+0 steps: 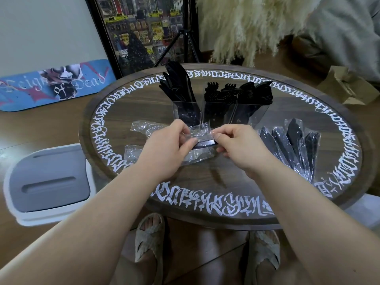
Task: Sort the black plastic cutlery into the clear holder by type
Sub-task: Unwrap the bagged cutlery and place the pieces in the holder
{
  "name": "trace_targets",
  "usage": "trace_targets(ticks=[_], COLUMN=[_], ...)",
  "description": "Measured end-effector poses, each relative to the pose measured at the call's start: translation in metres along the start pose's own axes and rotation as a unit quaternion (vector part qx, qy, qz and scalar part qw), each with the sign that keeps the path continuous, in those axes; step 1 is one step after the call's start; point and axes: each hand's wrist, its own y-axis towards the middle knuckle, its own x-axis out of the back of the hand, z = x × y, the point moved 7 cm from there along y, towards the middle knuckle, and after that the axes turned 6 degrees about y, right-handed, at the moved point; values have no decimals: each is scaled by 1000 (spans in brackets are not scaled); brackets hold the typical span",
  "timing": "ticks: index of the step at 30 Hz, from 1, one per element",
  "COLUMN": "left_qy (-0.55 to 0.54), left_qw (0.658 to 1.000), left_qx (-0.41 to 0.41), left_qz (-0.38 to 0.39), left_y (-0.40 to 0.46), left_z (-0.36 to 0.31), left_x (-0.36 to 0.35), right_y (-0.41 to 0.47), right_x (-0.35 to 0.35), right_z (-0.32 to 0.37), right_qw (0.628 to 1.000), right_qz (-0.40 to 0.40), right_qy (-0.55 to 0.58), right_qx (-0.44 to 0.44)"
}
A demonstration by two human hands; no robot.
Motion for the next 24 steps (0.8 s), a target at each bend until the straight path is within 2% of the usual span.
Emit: trace_targets(ticks=[5,9,13,16,20,24], left_qy=[24,42,80,67,64,106], left_qw=[998,993,990,992,989,985], left_qx=[30,101,112,96,91,107], left_qz=[-55,-42,-20,-45,-92,-82], left_y=[2,4,6,6,4,5], left_z=[11,29,37,34,34,41], left_x=[9,10,8,11,20,21], right_y=[2,3,6,8,8,8], right_x=[10,20,20,15,20,25], right_z=[-3,-6,-11,-17,-17,-19], right_qw=[996,985,981,979,975,971], right_qz=[-50,-91,-73,-42,-55,-71], right_qy=[74,145,176,187,203,216], right_qx=[-12,-20,-41,-65,-66,-75])
